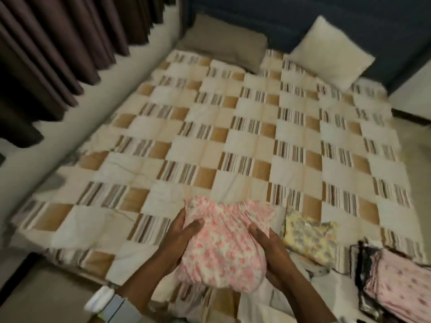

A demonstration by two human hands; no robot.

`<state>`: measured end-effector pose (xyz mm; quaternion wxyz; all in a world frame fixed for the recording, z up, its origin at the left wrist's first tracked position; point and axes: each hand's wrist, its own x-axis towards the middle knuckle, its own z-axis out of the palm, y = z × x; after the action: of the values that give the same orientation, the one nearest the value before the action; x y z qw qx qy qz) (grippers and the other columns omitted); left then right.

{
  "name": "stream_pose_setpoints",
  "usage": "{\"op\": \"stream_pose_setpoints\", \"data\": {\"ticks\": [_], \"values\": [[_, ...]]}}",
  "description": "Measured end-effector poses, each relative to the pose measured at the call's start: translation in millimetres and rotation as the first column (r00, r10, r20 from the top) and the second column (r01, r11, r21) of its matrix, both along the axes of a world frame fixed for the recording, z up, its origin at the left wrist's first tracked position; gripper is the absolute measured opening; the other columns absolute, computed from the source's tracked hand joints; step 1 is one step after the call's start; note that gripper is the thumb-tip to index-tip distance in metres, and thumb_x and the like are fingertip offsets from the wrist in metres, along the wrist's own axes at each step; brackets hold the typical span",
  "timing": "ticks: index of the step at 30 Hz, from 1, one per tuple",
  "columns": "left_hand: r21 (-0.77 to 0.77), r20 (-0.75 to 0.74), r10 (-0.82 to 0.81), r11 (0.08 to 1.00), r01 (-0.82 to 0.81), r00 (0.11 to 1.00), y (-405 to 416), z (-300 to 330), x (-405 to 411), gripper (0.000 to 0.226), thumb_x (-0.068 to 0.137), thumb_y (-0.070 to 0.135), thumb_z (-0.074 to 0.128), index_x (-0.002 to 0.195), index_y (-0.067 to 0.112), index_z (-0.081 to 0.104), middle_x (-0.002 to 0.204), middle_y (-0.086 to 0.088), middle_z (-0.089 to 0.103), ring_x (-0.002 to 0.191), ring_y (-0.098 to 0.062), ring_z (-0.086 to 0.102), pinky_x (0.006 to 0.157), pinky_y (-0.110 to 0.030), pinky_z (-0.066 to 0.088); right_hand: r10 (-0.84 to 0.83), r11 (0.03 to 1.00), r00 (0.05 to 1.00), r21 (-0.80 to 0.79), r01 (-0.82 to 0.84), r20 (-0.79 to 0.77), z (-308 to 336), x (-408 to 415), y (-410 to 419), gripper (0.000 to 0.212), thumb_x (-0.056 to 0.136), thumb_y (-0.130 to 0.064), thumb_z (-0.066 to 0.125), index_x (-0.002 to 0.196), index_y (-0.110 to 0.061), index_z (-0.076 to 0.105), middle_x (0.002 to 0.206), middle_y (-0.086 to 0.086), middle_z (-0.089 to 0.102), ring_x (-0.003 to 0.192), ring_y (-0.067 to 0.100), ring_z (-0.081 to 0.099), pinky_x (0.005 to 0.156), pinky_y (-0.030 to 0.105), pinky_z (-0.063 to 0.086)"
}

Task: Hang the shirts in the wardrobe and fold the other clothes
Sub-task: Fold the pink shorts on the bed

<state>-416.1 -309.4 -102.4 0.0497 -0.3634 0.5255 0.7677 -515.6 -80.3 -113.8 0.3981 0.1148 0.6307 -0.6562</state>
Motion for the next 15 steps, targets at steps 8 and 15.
{"op": "stream_pose_setpoints", "data": {"ticks": [8, 15], "values": [[-0.106, -0.081, 0.281, 0.952, -0.289, 0.956, -61.4, 106.1, 50.4, 0.040, 0.101, 0.018, 0.064, 0.135, 0.029, 0.047, 0.116, 0.007, 0.060, 0.118, -0.028, 0.064, 0.073, -0.035, 0.052, 0.180, 0.974, 0.976, -0.118, -0.194, -0.121, 87.2, 13.3, -100.2, 0.072, 0.077, -0.059, 0.083, 0.137, -0.023, 0.065, 0.126, -0.003, 0.074, 0.119, 0.021, 0.068, 0.110, 0.047, 0.048], [-0.093, -0.078, 0.515, 0.849, -0.520, 0.854, -138.7, 122.3, 128.3, 0.116, 0.063, 0.049, 0.097, 0.158, 0.018, 0.038, 0.160, -0.006, 0.043, 0.143, -0.034, 0.046, 0.108, -0.047, 0.044, 0.403, 0.897, 0.901, -0.129, -0.423, -0.159, 89.7, 55.3, -215.3, 0.063, 0.081, -0.054, 0.082, 0.130, -0.017, 0.069, 0.108, -0.011, 0.076, 0.104, 0.011, 0.068, 0.094, 0.032, 0.053]]}}
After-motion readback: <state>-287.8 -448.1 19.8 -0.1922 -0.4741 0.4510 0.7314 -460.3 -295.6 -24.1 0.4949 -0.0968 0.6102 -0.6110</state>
